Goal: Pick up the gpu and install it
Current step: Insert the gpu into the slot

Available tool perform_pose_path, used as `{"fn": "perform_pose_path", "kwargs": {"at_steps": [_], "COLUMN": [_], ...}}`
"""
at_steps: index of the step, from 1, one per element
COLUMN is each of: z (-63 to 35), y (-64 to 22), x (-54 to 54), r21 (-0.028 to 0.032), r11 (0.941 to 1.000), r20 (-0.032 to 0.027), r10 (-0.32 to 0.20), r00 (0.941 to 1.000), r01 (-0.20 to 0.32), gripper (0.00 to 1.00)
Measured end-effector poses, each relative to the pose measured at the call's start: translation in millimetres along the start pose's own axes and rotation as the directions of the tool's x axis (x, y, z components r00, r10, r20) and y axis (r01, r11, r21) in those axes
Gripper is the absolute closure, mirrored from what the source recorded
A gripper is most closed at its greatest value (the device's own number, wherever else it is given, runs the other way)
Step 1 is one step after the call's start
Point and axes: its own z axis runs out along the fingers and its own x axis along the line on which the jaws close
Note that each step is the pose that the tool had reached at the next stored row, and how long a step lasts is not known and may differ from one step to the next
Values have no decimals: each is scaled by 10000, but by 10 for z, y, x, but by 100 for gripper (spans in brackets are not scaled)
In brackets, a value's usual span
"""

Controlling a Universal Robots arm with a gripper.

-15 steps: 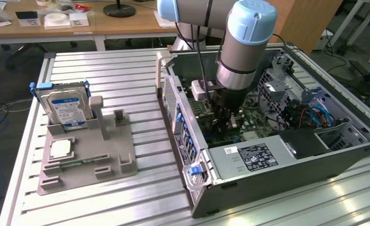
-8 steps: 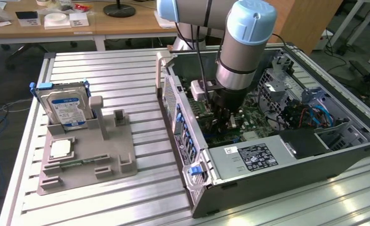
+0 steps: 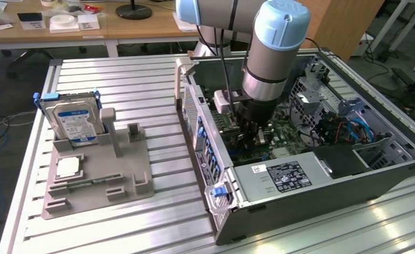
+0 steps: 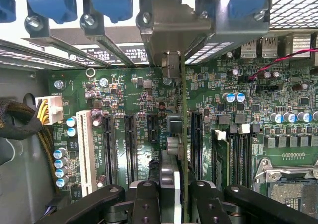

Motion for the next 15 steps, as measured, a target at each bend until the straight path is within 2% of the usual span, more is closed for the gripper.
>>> {"fn": "perform_pose_path", "kwargs": {"at_steps": [7,15], "z": [6,63], "y": [0,3], "x": [0,2], "r21": [-1,-9], "r11": [10000,10000], "r20": [-1,-6], "r10": [0,1], "r00": [10000,10000], "r01": [0,-1], "gripper": [72,72]}}
